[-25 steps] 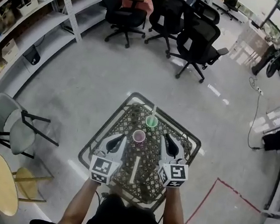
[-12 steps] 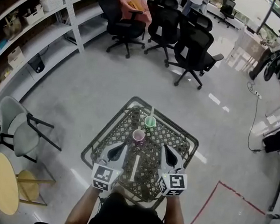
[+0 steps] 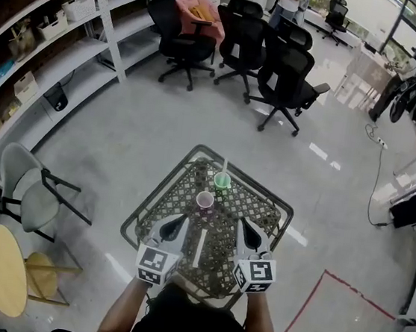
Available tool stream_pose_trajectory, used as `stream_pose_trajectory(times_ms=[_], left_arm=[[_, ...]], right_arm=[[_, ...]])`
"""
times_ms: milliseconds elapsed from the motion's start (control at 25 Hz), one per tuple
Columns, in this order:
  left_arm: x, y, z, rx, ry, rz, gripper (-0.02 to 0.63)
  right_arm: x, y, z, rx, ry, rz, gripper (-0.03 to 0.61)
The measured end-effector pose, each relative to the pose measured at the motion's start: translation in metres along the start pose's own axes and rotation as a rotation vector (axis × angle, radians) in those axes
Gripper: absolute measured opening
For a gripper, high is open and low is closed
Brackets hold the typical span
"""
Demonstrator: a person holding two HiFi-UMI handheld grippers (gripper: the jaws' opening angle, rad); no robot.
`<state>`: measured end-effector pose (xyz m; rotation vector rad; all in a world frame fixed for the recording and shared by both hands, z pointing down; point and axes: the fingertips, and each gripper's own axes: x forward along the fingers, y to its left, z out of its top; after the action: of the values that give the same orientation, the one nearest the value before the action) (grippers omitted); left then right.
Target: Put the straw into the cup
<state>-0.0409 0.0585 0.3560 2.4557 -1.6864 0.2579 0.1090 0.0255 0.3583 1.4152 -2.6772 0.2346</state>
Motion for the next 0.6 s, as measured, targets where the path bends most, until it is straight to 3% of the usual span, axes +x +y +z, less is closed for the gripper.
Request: stream_pose_trajectory(times_ms=[600], left_arm=[[-0.0075,0.0066,0.0048,-0.018,-0.013,0.022,0.006]], right_arm=[[-0.0038,0.0102,-0.003,0.003,0.012,0.008,0.003]])
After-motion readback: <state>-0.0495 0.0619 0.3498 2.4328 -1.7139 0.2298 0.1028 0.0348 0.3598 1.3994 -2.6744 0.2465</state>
